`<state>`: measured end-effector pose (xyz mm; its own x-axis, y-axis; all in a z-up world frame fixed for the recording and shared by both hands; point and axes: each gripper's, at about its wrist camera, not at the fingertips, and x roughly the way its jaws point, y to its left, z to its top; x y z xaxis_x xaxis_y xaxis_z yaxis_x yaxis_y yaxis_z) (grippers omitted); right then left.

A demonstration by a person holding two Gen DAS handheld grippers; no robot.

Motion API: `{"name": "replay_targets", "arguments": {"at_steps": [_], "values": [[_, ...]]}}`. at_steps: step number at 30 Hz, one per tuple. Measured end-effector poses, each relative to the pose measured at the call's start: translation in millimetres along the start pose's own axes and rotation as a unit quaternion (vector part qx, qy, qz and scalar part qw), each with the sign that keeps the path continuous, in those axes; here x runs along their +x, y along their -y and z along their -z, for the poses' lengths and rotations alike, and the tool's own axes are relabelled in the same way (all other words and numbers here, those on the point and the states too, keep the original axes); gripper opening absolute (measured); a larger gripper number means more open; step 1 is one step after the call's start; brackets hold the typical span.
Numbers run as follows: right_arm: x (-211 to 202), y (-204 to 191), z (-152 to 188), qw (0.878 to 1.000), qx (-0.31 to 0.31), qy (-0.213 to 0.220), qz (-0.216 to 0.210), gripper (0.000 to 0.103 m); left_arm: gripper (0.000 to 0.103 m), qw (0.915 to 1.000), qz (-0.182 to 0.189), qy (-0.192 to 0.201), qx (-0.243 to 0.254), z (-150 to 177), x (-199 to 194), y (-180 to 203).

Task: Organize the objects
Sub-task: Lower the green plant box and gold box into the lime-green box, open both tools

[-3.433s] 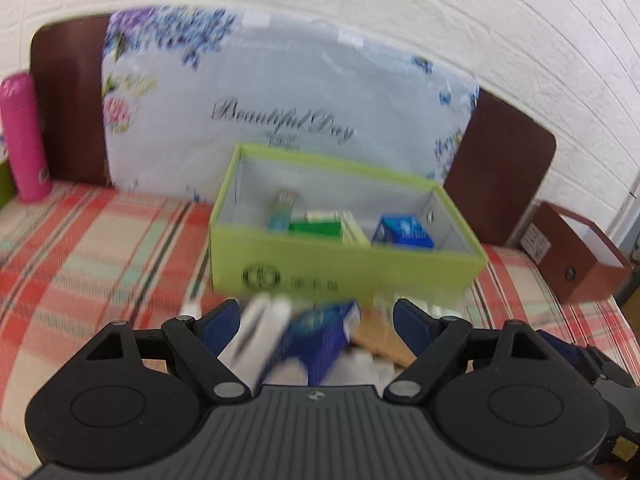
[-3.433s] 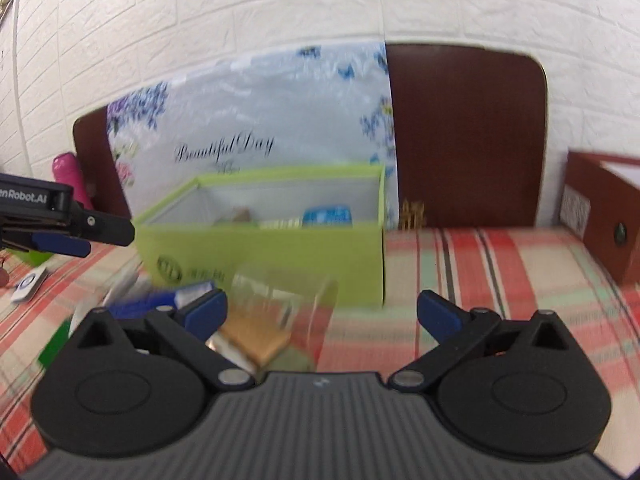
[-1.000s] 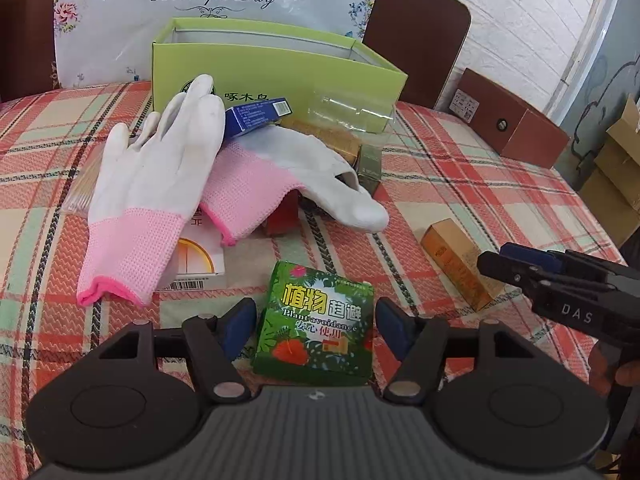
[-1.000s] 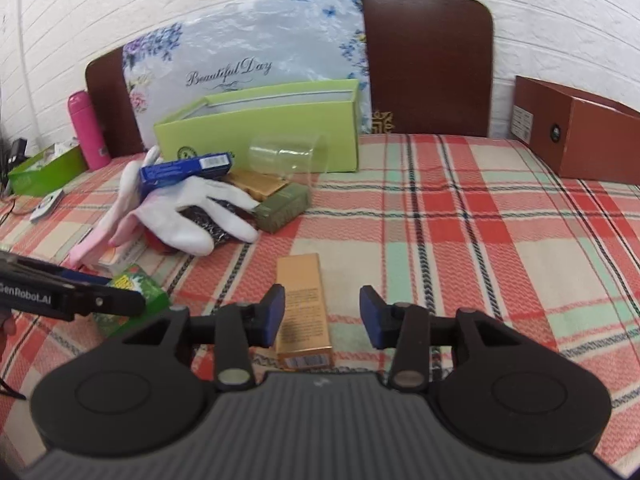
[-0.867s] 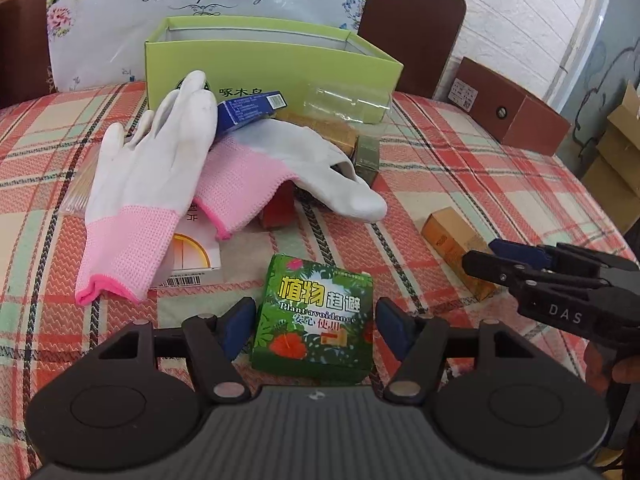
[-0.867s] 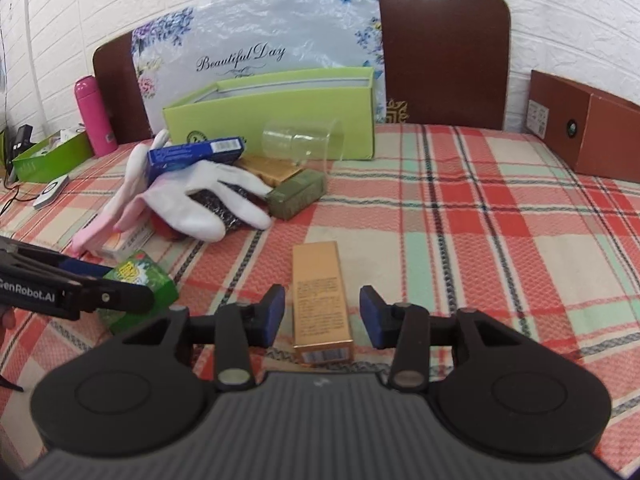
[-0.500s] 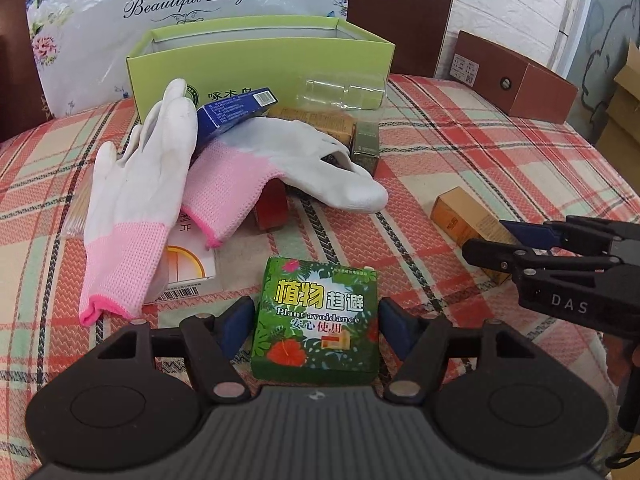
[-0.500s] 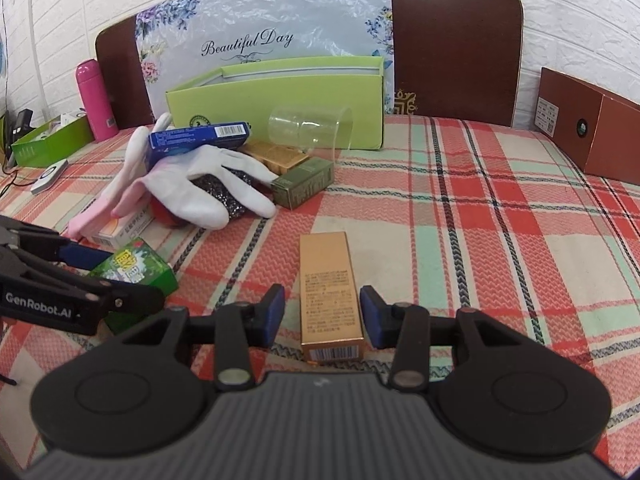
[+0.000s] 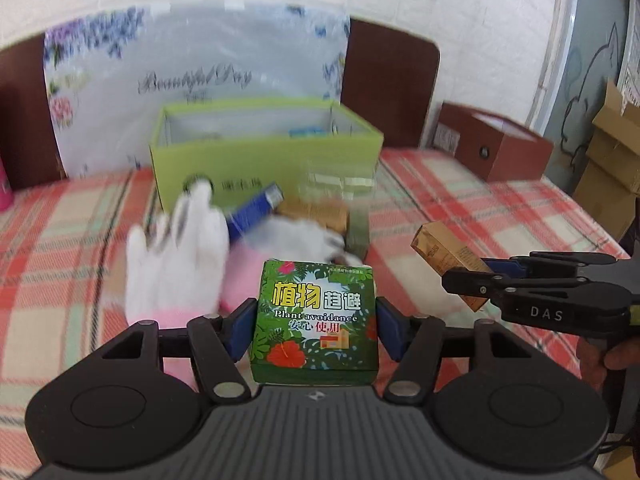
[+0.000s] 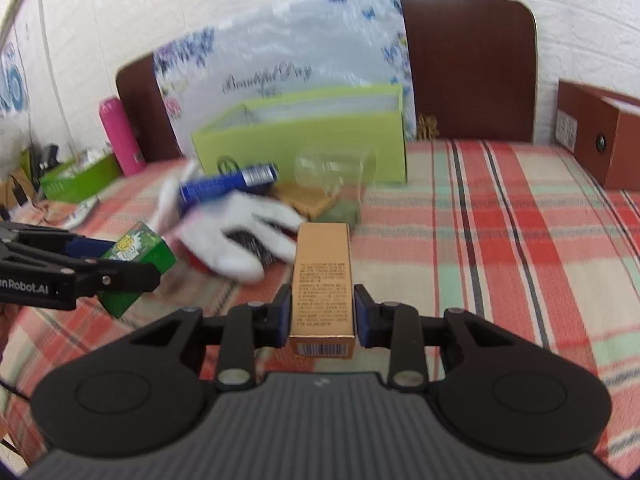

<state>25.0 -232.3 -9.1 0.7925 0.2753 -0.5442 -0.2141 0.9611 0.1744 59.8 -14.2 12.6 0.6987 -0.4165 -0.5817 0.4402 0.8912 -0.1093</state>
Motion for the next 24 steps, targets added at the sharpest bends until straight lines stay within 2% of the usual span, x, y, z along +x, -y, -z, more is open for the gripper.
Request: {"name": "replay_targets", "arguments": {"at_steps": [7,11,14,17,20,24], "values": [[11.6,-7.9,-68.0,0.997,-0.025,0.06,-0.029,0.03,0.065,0.9969,-0.044,0.063,0.015,-63.5,-7.7,-20.8],[35.5,-14.6,-103.0,0.995,-0.048,0.081,-0.025,0.03,0.065,0.994,-0.065,0.088,-0.004,-107.1,7.0,-42.9],[64.5,-14.2,-125.1,0.995,-0.061,0.08,-0.015,0.03,0.065,0.9928,-0.078,0.087,-0.026,-136.1,33.7,-60.4],[99.6,-8.9,-139.6,0.996,-0.067,0.066,0.0,0.03,0.065,0.9917,-0.1,0.077,-0.027,-155.9,70.0,-74.2],[136.5,-1.3,-148.8,0.996,-0.068,0.047,0.012,0.03,0.065,0.9909,-0.117,0.057,-0.033,-167.1,109.0,-91.2],[177.5,4.3,-159.6,0.997,-0.076,0.026,0.018,0.03,0.065,0.9908,-0.122,0.026,-0.052,-172.7,148.9,-112.2]]}}
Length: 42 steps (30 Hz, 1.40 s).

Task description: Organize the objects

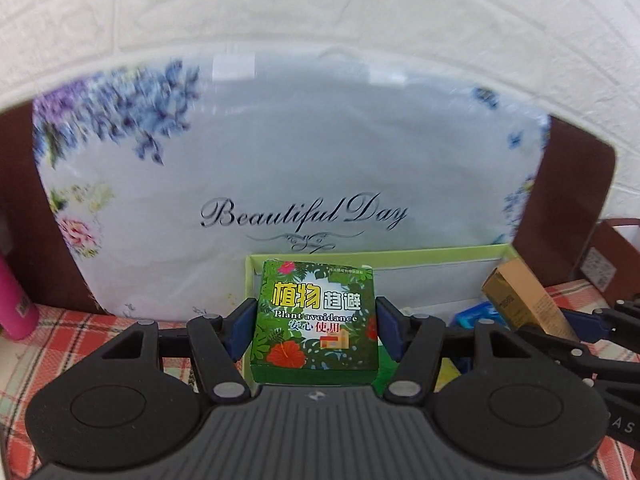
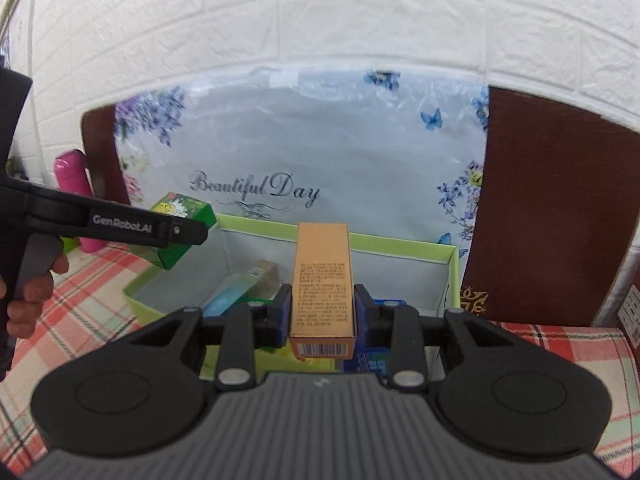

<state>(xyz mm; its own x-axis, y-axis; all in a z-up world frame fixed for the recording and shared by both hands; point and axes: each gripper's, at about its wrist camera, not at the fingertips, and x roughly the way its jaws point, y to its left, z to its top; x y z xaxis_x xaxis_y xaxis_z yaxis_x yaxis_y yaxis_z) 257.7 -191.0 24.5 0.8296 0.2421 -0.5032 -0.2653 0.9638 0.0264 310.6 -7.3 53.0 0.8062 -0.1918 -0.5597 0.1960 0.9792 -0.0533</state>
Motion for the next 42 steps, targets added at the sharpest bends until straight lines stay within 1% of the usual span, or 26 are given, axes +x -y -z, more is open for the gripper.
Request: {"name": "replay_targets", "arguments": {"at_steps": [2,5,6,7,8,10,11,13,17,20,23,26,27,29,31,33,38,42], "values": [[17.7,-0.3,-2.3,1.0,-0.006,-0.007,-0.002,0.03,0.065,0.9999,-0.005,-0.01,0.005,-0.8,17.6,-2.3],[44.1,-2.4,-1.3,1.0,-0.015,-0.019,-0.004,0.031,0.067,1.0,-0.003,0.0,0.002,0.4,29.7,-7.8],[51.9,-3.2,0.4,0.999,-0.019,-0.025,-0.01,0.033,0.077,1.0,0.003,0.004,-0.002,1.2,31.0,-10.4],[56.7,-3.8,2.3,0.999,-0.024,-0.029,-0.011,0.052,0.084,0.9999,0.009,0.005,-0.009,2.4,31.0,-13.9],[56.9,-4.3,4.6,0.999,-0.027,-0.025,-0.007,0.07,0.088,0.9997,0.011,0.006,-0.019,4.1,29.1,-17.3],[48.2,-4.4,8.9,0.999,-0.038,0.001,-0.008,0.077,0.088,0.9994,0.016,0.017,-0.027,8.0,23.7,-23.7],[43.1,-4.6,9.9,0.999,-0.042,0.008,-0.005,0.083,0.088,0.9993,0.015,0.022,-0.028,9.5,20.2,-26.2],[33.8,-3.0,11.6,0.999,-0.04,0.018,0.0,0.089,0.088,0.9991,0.006,0.027,-0.031,10.8,14.3,-28.5],[18.0,1.3,12.6,1.0,-0.023,0.019,-0.001,0.099,0.088,0.999,0.003,0.029,-0.034,10.0,0.1,-24.3],[1.2,2.8,14.9,1.0,-0.002,0.024,0.0,0.103,0.088,0.9994,0.003,0.028,-0.02,10.6,-16.6,-10.8],[-23.3,2.0,20.6,1.0,0.011,0.029,-0.005,0.103,0.088,0.9994,0.001,0.031,-0.014,14.6,-42.5,2.0],[-45.9,-2.2,34.4,1.0,0.008,0.013,-0.028,0.103,0.088,0.9997,-0.017,0.019,-0.007,24.6,-67.1,14.0],[-53.9,-4.5,41.7,0.999,0.006,0.008,-0.03,0.103,0.088,0.9996,-0.024,0.014,-0.007,31.0,-75.7,17.0],[-69.0,-9.4,57.2,1.0,0.004,0.0,-0.03,0.103,0.088,0.9995,-0.028,0.012,-0.012,46.1,-92.1,20.1],[-85.0,-12.7,73.5,1.0,0.01,-0.002,-0.029,0.103,0.088,0.9996,-0.02,0.009,-0.02,63.1,-105.7,22.3],[-98.6,-14.3,88.8,0.999,0.026,-0.006,-0.031,0.103,0.088,0.9994,-0.012,-0.003,-0.032,81.8,-115.4,24.7],[-124.9,-16.3,120.8,0.997,0.061,-0.017,-0.034,0.103,0.088,0.9977,0.002,-0.038,-0.057,122.4,-127.0,27.6],[-139.5,-22.0,142.3,0.997,0.067,-0.022,-0.026,0.103,0.088,0.9957,-0.006,-0.053,-0.076,146.7,-132.8,22.3]]}}
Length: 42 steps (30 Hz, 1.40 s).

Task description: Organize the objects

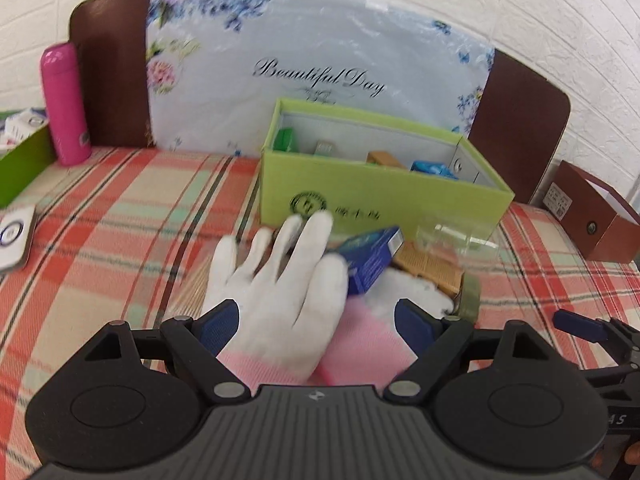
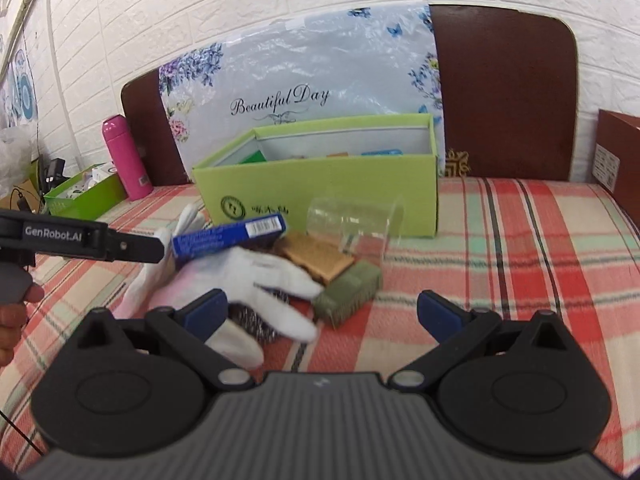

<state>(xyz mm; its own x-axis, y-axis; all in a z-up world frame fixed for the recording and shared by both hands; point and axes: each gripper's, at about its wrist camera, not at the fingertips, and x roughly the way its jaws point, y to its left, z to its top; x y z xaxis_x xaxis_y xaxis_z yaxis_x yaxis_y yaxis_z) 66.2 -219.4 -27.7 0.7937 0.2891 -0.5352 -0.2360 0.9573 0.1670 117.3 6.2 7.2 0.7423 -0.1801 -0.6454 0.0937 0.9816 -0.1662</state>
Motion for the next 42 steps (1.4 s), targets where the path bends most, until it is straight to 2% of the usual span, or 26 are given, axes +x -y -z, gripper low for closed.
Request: {"name": "replay_targets", "arguments": {"at_steps": [6,10,16,19,20,21,22,23,24,26,28,32,35,36,37,38,39,42], "values": [[-5.8,-7.9,31.5,1.0,0.017,-0.023,-0.007,0.103,0.088,0.9986,-0.024,-0.026,-0.039,24.9,1.5,-25.1],[-8.3,-14.8,46.7,0.999,0.025,-0.037,-0.017,0.103,0.088,0.9984,-0.025,-0.017,-0.048,33.4,0.1,-35.4],[-16.1,-25.1,54.2,0.999,0.019,-0.038,-0.022,0.103,0.088,0.9984,0.017,0.007,-0.052,26.4,10.1,-38.7],[-20.3,-30.2,51.2,0.999,0.008,-0.026,-0.025,0.103,0.088,0.9981,0.045,0.02,-0.036,22.2,11.8,-31.0],[-20.9,-32.2,50.1,0.999,0.004,-0.023,-0.026,0.103,0.082,0.9981,0.049,0.02,-0.03,21.2,14.2,-29.4],[-20.7,-34.9,48.4,0.999,-0.001,-0.02,-0.026,0.103,0.059,0.9982,0.052,0.013,-0.026,20.3,18.6,-28.8],[-20.1,-38.0,46.6,0.999,-0.008,-0.019,-0.028,0.102,0.047,0.9983,0.053,0.002,-0.024,19.2,22.6,-29.0],[-19.1,-42.1,44.4,0.999,-0.017,-0.018,-0.028,0.099,0.028,0.998,0.058,-0.004,-0.025,19.0,25.2,-32.2],[-17.4,-47.1,42.1,0.999,-0.029,-0.018,-0.028,0.096,0.021,0.997,0.069,-0.007,-0.036,18.7,24.4,-36.4],[-12.6,-57.3,37.8,0.998,-0.054,-0.015,-0.023,0.085,0.013,0.9945,0.087,-0.014,-0.057,19.2,16.4,-44.2],[-6.9,-68.5,32.7,0.996,-0.088,-0.004,-0.015,0.082,0.011,0.9945,0.092,-0.007,-0.049,21.4,1.3,-47.1],[8.5,-90.5,26.9,0.987,-0.16,0.017,-0.005,0.082,0.011,0.9946,0.103,0.002,-0.014,30.3,-32.0,-47.8],[22.2,-99.0,25.1,0.982,-0.187,0.025,-0.003,0.08,0.011,0.9942,0.106,-0.01,0.012,40.3,-43.3,-47.8],[26.6,-99.4,24.4,0.982,-0.187,0.023,-0.004,0.076,0.011,0.9943,0.103,-0.017,0.02,44.7,-44.2,-48.4],[30.0,-98.3,23.7,0.983,-0.184,0.014,-0.004,0.053,0.011,0.9945,0.099,-0.023,0.025,48.3,-44.1,-48.7],[31.5,-96.7,22.6,0.984,-0.176,0.003,0.0,0.02,0.011,0.9945,0.097,-0.029,0.026,51.3,-43.0,-50.3],[29.0,-93.1,22.2,0.987,-0.163,0.002,0.0,0.011,0.011,0.9942,0.099,-0.035,0.025,54.3,-42.0,-52.0],[7.0,-82.3,20.5,0.99,-0.138,0.017,-0.007,0.006,0.011,0.9927,0.111,-0.042,0.022,59.6,-40.6,-52.7]]}}
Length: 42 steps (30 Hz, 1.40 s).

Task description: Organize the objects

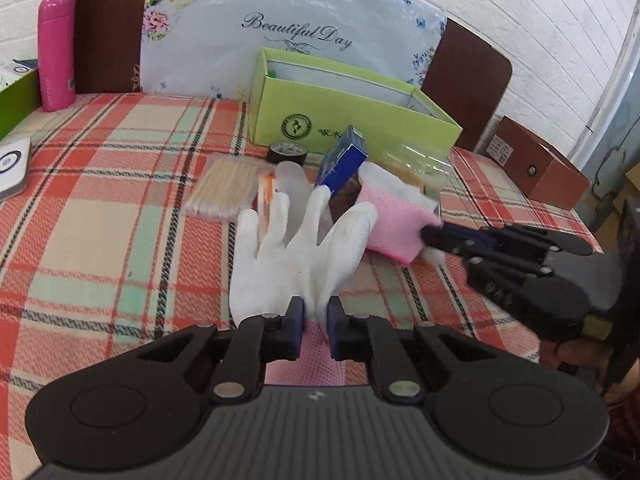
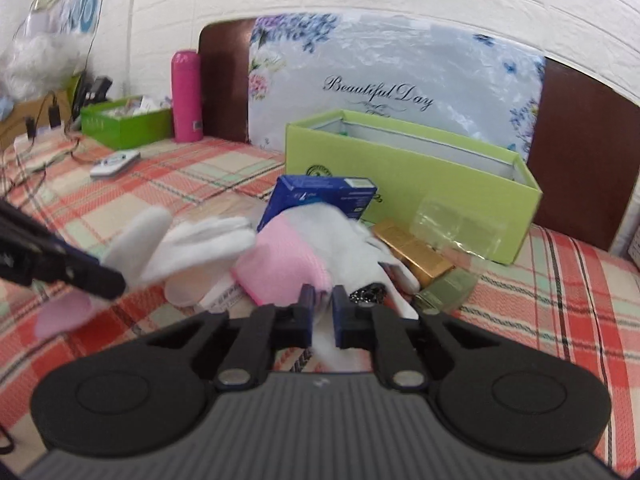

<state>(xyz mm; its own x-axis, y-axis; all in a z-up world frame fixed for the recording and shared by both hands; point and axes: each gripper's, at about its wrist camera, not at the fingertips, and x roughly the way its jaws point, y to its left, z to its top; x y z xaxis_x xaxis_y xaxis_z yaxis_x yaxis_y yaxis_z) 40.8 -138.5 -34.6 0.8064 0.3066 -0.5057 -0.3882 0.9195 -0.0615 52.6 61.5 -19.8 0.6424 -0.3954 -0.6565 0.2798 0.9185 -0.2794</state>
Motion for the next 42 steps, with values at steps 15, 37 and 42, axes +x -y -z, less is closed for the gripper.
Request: {"name": "replay_targets", "arguments": {"at_steps": [15,37,42], "values": [[-92.2,58.1,62.2,0.991,0.105,-0.078,0.019,0.014,0.054,0.9981,0.028,-0.026,0.047,17.3,11.2,29.6],[-49.4,34.3,53.7,0.992,0.094,-0.077,0.045,0.08,0.056,0.9985,0.01,-0.028,0.045,15.9,48.2,49.5],[-45.2,36.4,58.8,0.99,0.11,-0.073,0.045,0.065,0.054,0.9985,0.006,-0.031,0.045,15.4,48.8,50.4]]}}
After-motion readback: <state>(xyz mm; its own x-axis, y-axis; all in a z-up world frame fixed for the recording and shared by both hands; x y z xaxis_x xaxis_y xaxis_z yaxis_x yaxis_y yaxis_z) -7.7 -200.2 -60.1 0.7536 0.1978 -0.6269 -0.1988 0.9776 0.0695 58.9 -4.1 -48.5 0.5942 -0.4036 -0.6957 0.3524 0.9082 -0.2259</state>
